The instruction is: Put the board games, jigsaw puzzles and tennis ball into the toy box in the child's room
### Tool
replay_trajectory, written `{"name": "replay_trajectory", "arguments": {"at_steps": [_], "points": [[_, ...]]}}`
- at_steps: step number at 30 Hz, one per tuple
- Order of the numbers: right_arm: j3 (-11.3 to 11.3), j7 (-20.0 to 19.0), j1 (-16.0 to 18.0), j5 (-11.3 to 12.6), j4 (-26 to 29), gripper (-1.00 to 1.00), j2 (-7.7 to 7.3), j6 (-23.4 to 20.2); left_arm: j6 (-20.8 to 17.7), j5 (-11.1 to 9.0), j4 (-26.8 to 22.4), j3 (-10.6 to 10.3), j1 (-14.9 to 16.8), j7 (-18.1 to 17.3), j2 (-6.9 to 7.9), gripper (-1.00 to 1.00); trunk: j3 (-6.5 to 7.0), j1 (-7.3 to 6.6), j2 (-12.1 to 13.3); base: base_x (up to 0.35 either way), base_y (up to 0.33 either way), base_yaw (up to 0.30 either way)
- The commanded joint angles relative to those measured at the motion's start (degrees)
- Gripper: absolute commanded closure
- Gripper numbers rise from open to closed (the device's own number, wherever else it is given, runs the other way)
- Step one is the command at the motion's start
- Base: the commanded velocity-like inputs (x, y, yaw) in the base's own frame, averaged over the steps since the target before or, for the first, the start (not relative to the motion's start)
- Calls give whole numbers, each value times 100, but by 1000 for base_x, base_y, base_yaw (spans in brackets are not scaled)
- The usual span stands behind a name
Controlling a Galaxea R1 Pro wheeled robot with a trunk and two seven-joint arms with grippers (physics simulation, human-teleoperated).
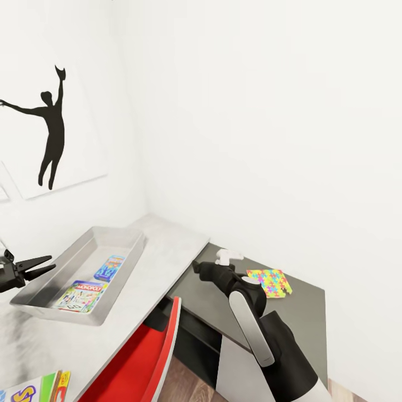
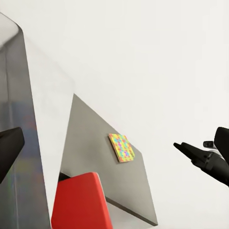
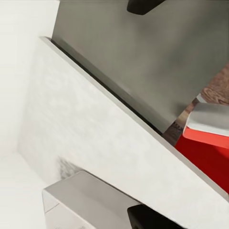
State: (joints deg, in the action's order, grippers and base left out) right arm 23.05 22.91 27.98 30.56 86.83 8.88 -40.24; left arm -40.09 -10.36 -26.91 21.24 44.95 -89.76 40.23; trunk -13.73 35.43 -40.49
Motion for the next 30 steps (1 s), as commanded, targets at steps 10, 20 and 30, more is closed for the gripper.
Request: {"name": "replay_trajectory", "arguments": {"at_steps": [10, 20, 30], "points": [[6, 68, 6, 54, 54, -100, 0, 26, -60, 7, 2, -4, 5, -24, -12, -100, 18, 2, -7, 0, 0, 0], [6, 76, 6, 47, 67, -100, -1, 33, -60, 7, 2, 1, 5, -24, -9, -100, 20, 2, -7, -4, 0, 0], [6, 74, 6, 47, 70, -100, -7, 34, -60, 7, 2, -3, 5, -24, -14, -100, 94, 2, -7, -142, 0, 0]]}}
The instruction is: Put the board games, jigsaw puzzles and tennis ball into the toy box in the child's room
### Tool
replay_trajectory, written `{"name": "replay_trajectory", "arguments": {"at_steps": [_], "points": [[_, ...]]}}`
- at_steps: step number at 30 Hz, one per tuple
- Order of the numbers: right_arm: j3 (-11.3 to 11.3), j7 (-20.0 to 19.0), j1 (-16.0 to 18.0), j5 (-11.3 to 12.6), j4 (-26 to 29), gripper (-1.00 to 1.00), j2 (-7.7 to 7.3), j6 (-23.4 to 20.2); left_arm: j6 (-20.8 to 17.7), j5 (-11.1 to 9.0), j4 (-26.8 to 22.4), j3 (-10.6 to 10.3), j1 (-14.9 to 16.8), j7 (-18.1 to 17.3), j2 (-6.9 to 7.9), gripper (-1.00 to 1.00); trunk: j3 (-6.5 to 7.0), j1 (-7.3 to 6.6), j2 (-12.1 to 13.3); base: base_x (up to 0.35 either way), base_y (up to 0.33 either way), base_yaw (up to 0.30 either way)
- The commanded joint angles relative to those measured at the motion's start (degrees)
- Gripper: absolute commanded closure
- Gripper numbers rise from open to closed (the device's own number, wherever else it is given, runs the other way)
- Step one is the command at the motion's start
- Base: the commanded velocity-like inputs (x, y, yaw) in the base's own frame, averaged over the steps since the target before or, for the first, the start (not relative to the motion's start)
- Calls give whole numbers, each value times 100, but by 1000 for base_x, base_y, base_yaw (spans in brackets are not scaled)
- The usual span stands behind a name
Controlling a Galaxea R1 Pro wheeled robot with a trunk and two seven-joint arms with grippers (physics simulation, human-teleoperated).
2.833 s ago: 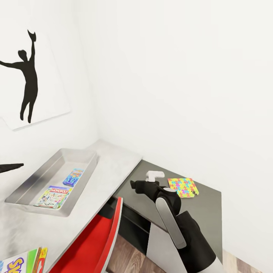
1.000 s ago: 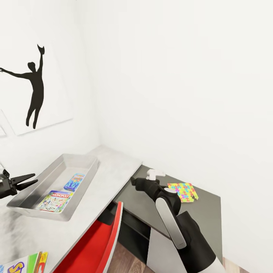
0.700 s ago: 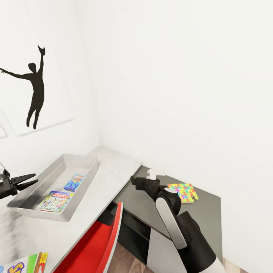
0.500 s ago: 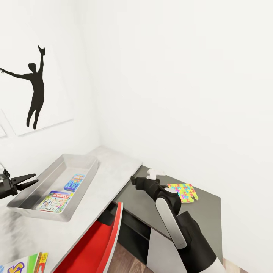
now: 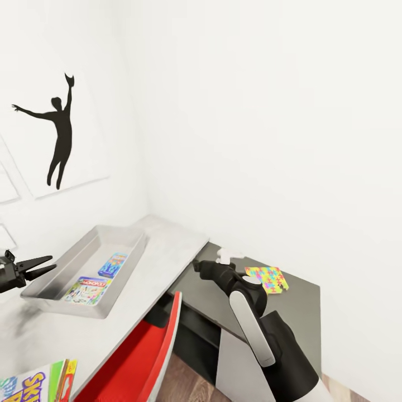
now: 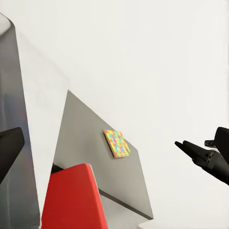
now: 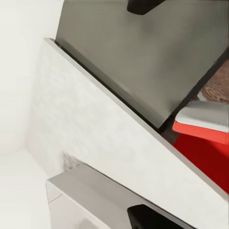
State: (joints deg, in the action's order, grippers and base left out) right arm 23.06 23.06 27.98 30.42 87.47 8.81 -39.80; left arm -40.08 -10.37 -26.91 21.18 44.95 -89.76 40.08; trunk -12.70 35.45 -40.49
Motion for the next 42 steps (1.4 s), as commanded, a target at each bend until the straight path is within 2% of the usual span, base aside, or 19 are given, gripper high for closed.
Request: {"name": "replay_trajectory", "arguments": {"at_steps": [1, 12, 42], "points": [[5, 58, 6, 60, 6, -100, 1, -11, -61, 8, 1, 3, 5, -24, 2, -100, 0, 0, -8, -196, 0, 0], [4, 59, 6, 62, -9, -100, -2, -11, -61, 8, 1, 5, 5, -24, 4, -100, 103, 0, -8, -189, 0, 0], [5, 75, 6, 56, -4, -100, -2, -11, -54, 8, 1, 0, 5, -24, -2, -100, 387, 0, -8, -22, 0, 0]]}}
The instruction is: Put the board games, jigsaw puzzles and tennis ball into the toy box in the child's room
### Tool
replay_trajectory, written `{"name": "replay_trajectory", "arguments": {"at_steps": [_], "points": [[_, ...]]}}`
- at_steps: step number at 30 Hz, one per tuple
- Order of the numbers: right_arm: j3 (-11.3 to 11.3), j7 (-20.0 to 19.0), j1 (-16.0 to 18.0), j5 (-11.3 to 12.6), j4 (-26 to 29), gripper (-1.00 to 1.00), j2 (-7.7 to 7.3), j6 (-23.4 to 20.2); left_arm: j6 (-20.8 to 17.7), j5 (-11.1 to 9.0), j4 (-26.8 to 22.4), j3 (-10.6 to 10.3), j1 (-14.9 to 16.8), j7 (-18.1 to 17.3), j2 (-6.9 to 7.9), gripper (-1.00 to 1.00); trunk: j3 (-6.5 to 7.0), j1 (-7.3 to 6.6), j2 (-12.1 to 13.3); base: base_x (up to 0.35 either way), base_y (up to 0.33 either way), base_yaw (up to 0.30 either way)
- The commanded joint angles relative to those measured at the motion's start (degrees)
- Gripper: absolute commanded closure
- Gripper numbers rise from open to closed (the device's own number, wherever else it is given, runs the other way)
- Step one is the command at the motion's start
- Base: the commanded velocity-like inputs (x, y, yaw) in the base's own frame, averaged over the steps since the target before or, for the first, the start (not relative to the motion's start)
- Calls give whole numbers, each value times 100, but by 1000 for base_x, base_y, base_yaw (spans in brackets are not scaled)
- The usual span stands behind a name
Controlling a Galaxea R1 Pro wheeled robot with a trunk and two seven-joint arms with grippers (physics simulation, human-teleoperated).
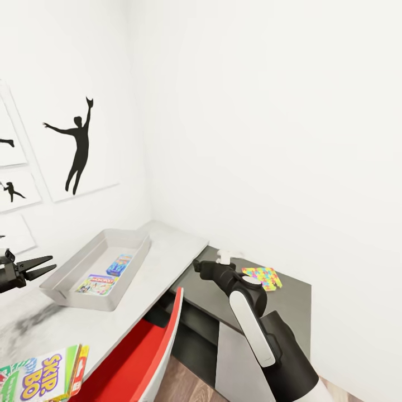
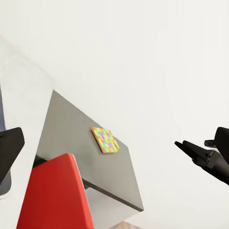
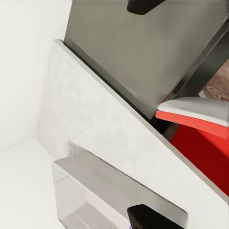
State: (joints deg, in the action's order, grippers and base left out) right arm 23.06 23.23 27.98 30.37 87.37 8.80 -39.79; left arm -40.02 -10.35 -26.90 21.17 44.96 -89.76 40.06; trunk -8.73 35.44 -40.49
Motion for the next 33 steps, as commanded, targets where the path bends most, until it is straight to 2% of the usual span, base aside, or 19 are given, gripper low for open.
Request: {"name": "replay_trajectory", "arguments": {"at_steps": [1, 11, 19, 26, 33], "points": [[5, 59, 6, 60, 7, -100, -1, -11, -60, 6, 1, 1, 4, -24, -1, -100, 0, 0, -7, -99, 0, 0], [5, 59, 2, 39, -5, -100, 1, -11, -59, 6, 1, 1, 4, -24, 0, -100, 92, 0, -7, -68, 0, 50], [-2, 59, 0, 31, -1, -100, 0, -11, -62, 6, 1, 1, 4, -24, -6, -100, 150, 0, -7, -258, 0, 184], [4, 56, 1, 30, 8, -100, 2, -11, -59, 6, 1, 1, 4, -24, -6, -100, 164, 0, -7, -298, 0, 66], [5, 59, 3, 30, 4, -100, 7, -10, -65, 6, 1, 1, 4, -24, -6, -100, 164, 0, -7, -32, 0, 3]]}}
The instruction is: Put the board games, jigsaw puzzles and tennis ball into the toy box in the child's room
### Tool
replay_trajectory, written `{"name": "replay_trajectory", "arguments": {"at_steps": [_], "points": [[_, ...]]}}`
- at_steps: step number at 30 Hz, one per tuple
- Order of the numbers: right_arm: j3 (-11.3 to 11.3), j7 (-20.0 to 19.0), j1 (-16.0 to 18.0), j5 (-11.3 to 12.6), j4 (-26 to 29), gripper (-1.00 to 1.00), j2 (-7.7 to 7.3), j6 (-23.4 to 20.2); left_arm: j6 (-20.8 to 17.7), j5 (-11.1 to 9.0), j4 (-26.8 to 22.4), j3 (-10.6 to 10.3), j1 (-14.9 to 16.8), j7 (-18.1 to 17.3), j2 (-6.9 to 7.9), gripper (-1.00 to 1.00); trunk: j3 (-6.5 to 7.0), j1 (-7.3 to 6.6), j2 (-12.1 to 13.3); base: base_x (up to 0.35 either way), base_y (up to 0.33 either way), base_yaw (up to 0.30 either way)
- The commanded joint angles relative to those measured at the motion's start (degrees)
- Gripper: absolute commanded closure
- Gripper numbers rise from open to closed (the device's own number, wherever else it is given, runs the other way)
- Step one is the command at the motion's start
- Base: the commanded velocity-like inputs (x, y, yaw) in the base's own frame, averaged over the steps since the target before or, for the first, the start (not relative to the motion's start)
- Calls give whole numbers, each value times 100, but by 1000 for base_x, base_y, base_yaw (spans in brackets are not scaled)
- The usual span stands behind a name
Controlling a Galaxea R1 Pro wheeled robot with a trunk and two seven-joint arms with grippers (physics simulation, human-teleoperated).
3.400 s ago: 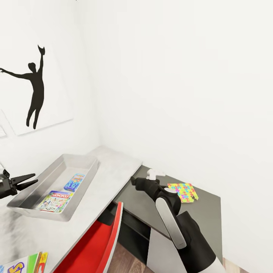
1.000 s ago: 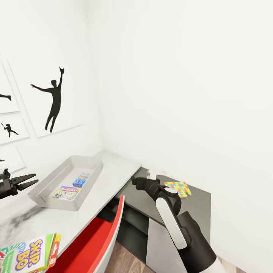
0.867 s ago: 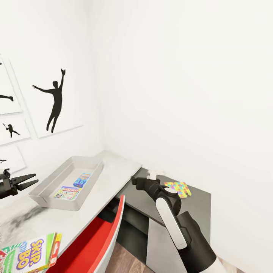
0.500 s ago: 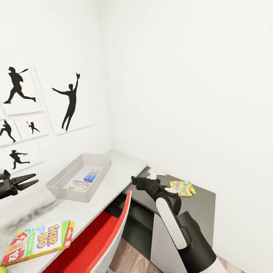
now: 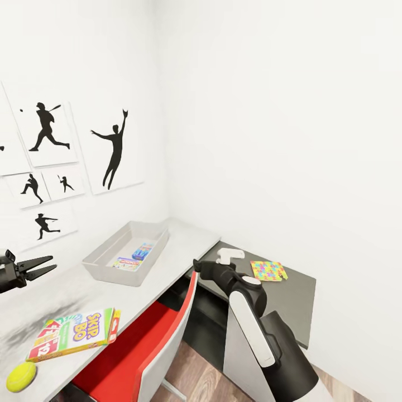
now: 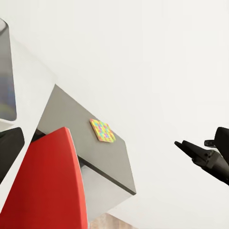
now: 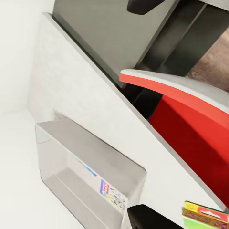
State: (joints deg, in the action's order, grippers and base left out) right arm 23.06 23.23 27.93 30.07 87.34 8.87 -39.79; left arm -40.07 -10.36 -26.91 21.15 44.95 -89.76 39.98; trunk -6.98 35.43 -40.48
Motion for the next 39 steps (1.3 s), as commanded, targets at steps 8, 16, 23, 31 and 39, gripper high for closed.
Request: {"name": "replay_trajectory", "arguments": {"at_steps": [8, 16, 23, 31, 39], "points": [[11, 66, 7, 56, 4, -100, 1, -9, -59, 7, 1, 3, 5, -24, 1, -100, -10, 2, -9, -32, 3, 48], [12, 68, 5, 52, 2, -100, 1, -4, -59, 5, 1, 3, 5, -24, 1, -100, -10, 2, -9, -170, 112, 253], [6, 68, 6, 51, 2, -100, 1, -4, -61, 7, 1, 3, 5, -24, -1, -100, -10, 2, -9, -194, 167, 287], [11, 74, 5, 51, 2, -100, 1, -3, -61, 5, 1, 3, 5, -24, 1, -100, -10, 2, -9, -164, 230, 290], [14, 76, 4, 51, 2, -100, 1, -8, -62, 5, 1, 3, 5, -24, 0, -100, -10, 2, -9, -125, 254, 290]]}}
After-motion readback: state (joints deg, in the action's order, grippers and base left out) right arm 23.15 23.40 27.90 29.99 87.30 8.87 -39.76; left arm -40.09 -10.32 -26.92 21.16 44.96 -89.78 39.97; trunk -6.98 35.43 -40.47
